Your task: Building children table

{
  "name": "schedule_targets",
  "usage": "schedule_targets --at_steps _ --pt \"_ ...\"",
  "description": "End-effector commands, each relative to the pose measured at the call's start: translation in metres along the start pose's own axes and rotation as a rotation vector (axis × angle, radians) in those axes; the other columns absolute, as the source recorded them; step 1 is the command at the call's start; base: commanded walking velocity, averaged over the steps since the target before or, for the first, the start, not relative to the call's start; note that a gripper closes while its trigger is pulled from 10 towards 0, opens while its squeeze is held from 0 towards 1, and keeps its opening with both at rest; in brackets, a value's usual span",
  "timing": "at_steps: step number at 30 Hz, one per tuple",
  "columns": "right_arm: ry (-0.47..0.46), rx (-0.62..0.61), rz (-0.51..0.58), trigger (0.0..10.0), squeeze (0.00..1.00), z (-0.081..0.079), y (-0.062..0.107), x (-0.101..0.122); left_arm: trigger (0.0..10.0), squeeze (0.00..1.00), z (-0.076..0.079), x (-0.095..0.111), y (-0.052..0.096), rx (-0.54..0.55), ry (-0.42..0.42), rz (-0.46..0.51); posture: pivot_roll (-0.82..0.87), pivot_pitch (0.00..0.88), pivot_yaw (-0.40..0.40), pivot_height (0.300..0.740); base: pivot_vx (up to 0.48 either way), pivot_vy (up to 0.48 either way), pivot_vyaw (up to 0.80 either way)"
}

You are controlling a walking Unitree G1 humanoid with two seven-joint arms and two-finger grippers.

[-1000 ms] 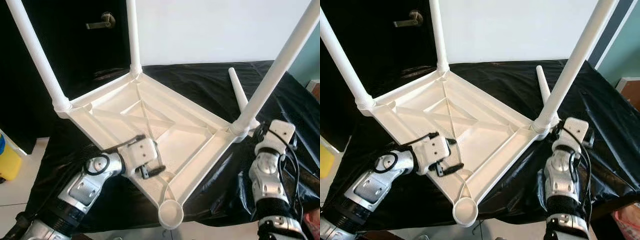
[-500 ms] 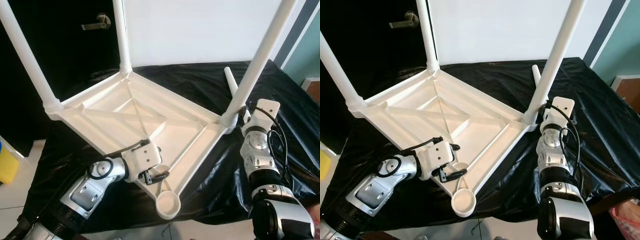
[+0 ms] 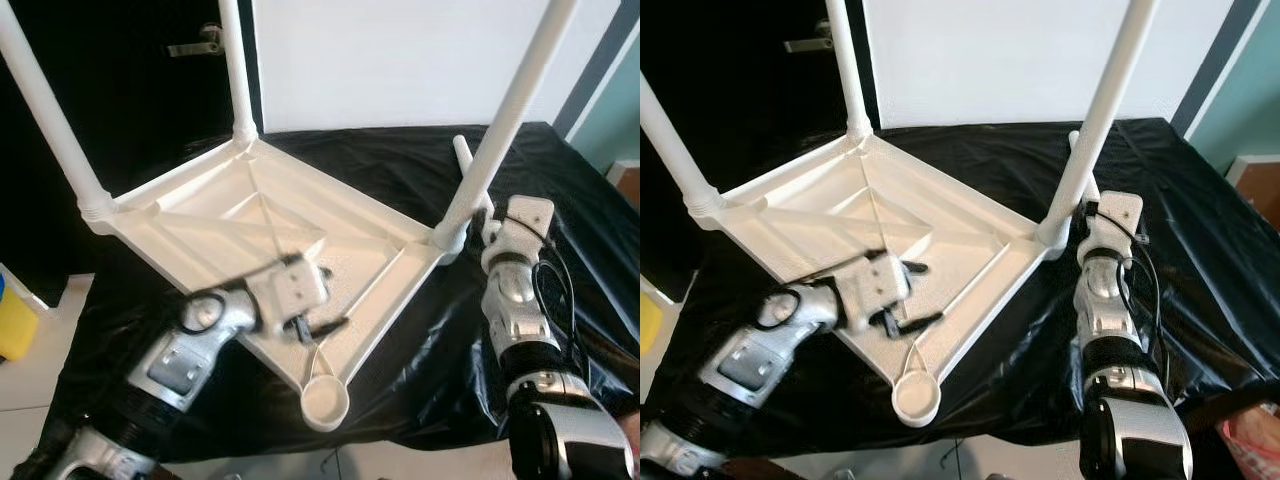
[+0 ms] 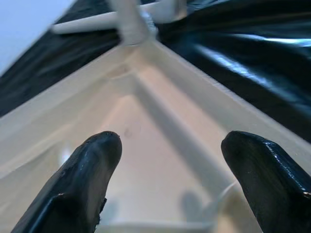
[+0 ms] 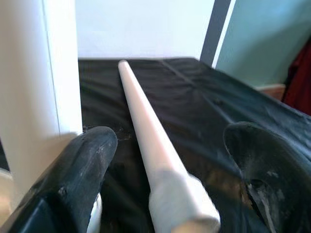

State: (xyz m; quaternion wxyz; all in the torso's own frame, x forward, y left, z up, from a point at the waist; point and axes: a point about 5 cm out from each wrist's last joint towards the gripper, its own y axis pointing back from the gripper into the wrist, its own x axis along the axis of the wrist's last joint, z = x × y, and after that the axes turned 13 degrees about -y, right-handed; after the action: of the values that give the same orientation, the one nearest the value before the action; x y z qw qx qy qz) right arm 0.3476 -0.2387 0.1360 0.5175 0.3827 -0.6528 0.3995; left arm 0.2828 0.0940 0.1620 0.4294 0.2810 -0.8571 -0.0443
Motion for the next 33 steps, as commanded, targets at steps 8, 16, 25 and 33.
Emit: schedule_targets --at_steps 8,16,25,33 --pt "-0.046 0.176 -0.021 10.0 0.00 0.022 0.041 -0.018 10.0 0.00 -0.027 -0.018 0.029 0.191 -0.041 -0.054 0.02 0.013 -0.041 0.740 0.000 0.000 0.00" --pt "-0.056 0.290 -0.066 10.0 0.00 0.030 0.068 -0.022 10.0 0.00 -0.028 -0.042 0.039 0.116 -0.099 -0.175 0.00 0.017 -0.012 0.740 0.000 0.000 0.00" --pt "-0.068 0.322 -0.070 10.0 0.00 0.034 0.073 -0.014 10.0 0.00 -0.022 -0.060 0.039 -0.017 -0.140 -0.252 0.00 0.012 0.000 0.740 0.000 0.000 0.00" --pt "-0.071 0.352 -0.071 10.0 0.00 0.031 0.073 -0.011 10.0 0.00 -0.016 -0.066 0.036 -0.109 -0.158 -0.277 0.00 0.008 0.001 0.740 0.000 0.000 0.00"
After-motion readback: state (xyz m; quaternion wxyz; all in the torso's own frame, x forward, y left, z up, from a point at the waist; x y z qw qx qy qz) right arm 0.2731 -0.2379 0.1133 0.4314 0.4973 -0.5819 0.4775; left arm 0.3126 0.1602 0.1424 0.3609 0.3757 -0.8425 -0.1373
